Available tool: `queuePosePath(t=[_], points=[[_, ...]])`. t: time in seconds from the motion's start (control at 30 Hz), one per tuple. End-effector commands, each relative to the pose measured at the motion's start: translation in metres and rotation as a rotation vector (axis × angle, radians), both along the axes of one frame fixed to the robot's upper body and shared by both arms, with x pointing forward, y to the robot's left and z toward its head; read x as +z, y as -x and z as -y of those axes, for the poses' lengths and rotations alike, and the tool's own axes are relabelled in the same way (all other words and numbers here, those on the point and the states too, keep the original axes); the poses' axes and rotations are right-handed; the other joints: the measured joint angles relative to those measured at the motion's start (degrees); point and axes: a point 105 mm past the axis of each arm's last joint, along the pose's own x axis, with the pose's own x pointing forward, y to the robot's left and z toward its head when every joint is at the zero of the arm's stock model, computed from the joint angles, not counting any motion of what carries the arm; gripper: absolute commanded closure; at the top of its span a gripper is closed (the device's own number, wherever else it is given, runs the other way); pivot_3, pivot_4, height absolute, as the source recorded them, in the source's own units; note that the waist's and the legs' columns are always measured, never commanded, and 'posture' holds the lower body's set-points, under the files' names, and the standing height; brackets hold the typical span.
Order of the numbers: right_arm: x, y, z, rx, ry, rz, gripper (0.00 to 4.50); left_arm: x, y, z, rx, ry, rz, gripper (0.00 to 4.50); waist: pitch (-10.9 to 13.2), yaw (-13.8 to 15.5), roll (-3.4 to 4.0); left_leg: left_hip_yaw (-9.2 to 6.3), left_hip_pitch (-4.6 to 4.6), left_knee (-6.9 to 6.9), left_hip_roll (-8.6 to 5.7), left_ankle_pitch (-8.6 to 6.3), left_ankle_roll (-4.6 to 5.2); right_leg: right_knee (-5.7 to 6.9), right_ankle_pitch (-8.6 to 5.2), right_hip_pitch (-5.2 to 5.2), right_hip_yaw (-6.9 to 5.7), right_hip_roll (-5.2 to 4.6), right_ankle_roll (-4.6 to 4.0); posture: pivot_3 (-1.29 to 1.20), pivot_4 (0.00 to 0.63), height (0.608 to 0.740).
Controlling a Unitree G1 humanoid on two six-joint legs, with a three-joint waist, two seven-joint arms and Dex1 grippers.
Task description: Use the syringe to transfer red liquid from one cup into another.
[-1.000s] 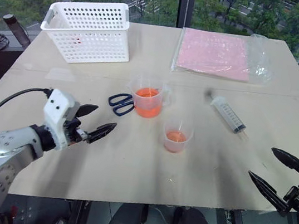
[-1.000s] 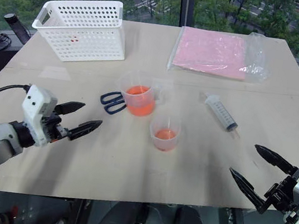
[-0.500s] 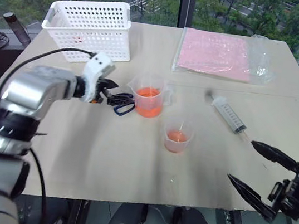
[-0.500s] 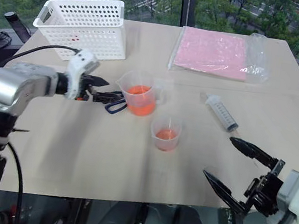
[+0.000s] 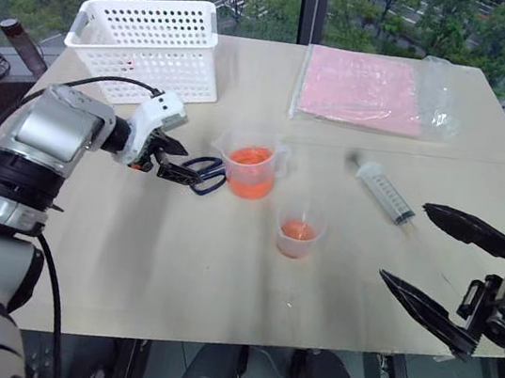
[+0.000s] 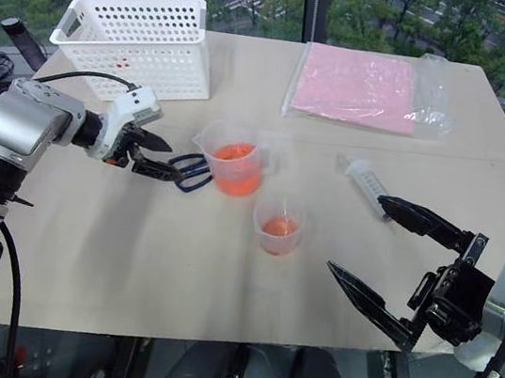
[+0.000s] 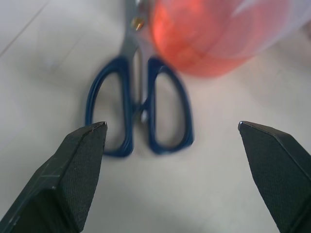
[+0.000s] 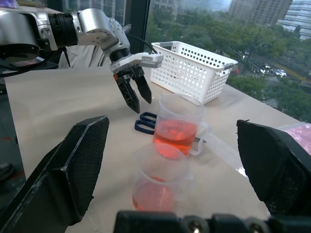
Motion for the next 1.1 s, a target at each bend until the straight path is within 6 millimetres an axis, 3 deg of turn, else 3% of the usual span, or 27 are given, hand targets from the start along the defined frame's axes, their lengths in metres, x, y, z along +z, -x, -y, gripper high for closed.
queuePosePath(t=[0.03,0.47,0.57,0.67,0.7,0.87,1.0,1.1], points=[[0.004,0.009,-0.007,0.042,0.014,0.018,0.01,0.001,-0.008,0.002,0.022,-0.013,0.02,0.08,0.0,0.0,-0.01,0.0,-0.01,0.01,-0.01,-0.01,0.01,0.0,0.0,0.0,0.0,0.0,0.01,0.0,0.15,0.74],[0.0,0.007,-0.009,0.021,0.028,0.019,0.01,-0.025,-0.028,0.004,0.037,-0.105,-0.021,0.08,0.0,-0.3,-0.09,0.01,-0.02,0.04,0.0,-0.02,0.03,0.03,0.02,-0.01,0.01,0.03,0.03,0.0,0.15,0.74],[0.001,0.006,-0.009,0.011,0.028,0.019,0.0,-0.035,-0.023,0.007,-0.009,-0.109,-0.06,0.84,0.0,-0.3,-0.1,0.03,-0.02,0.05,0.0,-0.02,0.03,0.03,0.02,-0.01,0.02,0.02,0.03,0.0,0.15,0.74],[0.002,0.004,-0.009,-0.011,0.029,0.028,0.0,-0.036,-0.02,0.004,-0.009,-0.092,-0.06,1.96,0.0,-0.3,-0.1,0.02,-0.03,0.06,0.0,-0.02,0.03,0.03,0.02,-0.01,0.02,0.0,0.03,0.0,0.15,0.74],[0.003,0.003,-0.009,-0.015,0.025,0.031,0.0,-0.036,-0.018,0.002,0.003,-0.08,-0.06,1.96,0.0,-0.4,-0.1,0.03,-0.02,0.06,0.0,-0.02,0.03,0.03,0.02,-0.01,0.02,0.0,0.03,0.0,0.15,0.74],[0.003,0.001,-0.008,-0.024,0.026,0.022,0.0,-0.025,0.001,-0.025,0.128,-0.018,-0.038,1.96,0.0,-1.0,-0.1,0.02,-0.02,0.05,0.04,-0.01,0.01,0.04,0.02,-0.01,0.04,-0.01,0.03,0.0,0.15,0.74],[0.001,-0.001,-0.009,0.001,0.025,0.003,0.0,-0.023,0.026,-0.059,0.28,-0.038,-0.036,1.96,0.0,-1.9,-0.1,0.02,0.03,0.0,0.08,0.03,-0.05,0.05,0.02,-0.03,0.08,-0.01,0.02,0.0,0.15,0.74],[-0.002,-0.003,-0.01,0.02,0.032,-0.012,0.0,-0.032,0.046,-0.09,0.4,-0.126,-0.031,1.96,0.0,-1.6,-0.1,0.0,0.05,0.01,0.09,-0.01,0.01,0.05,0.02,-0.02,0.06,-0.05,0.02,0.0,0.15,0.74]])
